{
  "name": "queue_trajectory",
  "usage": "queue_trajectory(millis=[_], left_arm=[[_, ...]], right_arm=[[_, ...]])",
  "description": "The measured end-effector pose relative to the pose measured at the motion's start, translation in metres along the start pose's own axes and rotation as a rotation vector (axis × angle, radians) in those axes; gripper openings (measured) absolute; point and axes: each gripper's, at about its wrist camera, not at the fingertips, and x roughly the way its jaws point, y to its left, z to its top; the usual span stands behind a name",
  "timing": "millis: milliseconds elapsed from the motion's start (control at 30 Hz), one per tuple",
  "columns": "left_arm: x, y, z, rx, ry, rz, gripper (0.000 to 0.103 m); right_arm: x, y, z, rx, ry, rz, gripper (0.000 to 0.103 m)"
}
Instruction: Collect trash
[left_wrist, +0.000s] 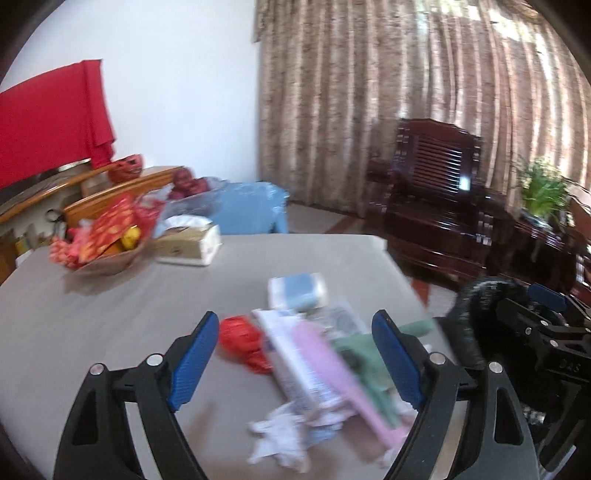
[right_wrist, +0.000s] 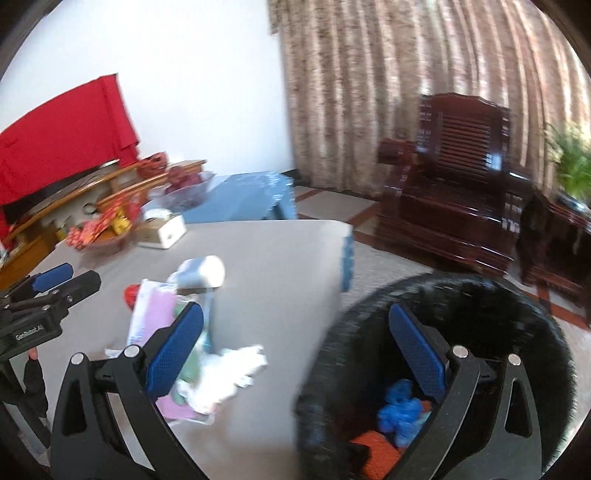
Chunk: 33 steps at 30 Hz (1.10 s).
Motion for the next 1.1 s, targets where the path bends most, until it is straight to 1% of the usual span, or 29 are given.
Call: queue_trajectory(millis=[200,333,400,433,500,533,667,833,1100], left_arm=[[0.009,0.025,-0.008,-0.027,0.017,0.065,0.083],[0.012,0.034,-0.014,-0.041,0.027,0.084,0.083],[0.015,0.036,-0.017,-0.05,0.041,0.08,0.083],[0.017,0.037,-0.019,-0.053,0.049,0.078,0.083],[0.022,0.036,-0.023,-0.057,0.068,0.066,0.082],[0.025,0.034,-0.026,-0.061,0.083,0.049,0.081],[0.036,0.023,-0.033,-0.063,0.124,-0.009,0.072],[0.059,0.009,-0.043,-0.065,0.193,-0.071,0.052],[0.078,0.005,-0.046,-0.112,0.225,-0.124,0.045]], right_arm=[[0.024,0.03,-0.002,-0.036,0.025,0.054,0.098],[0.037,0.045,-0.004,-0.054,0.047,0.079,0.097],[0.041,0.051,-0.005,-0.062,0.058,0.089,0.093],[0.042,0.052,-0.006,-0.064,0.06,0.089,0.093],[0.041,0.053,-0.007,-0.073,0.062,0.083,0.093],[0.039,0.051,-0.008,-0.077,0.063,0.074,0.093],[0.037,0.041,-0.011,-0.058,0.074,0.048,0.092],[0.039,0.034,-0.016,-0.055,0.087,0.027,0.092],[0.042,0.033,-0.021,-0.058,0.091,0.028,0.092]])
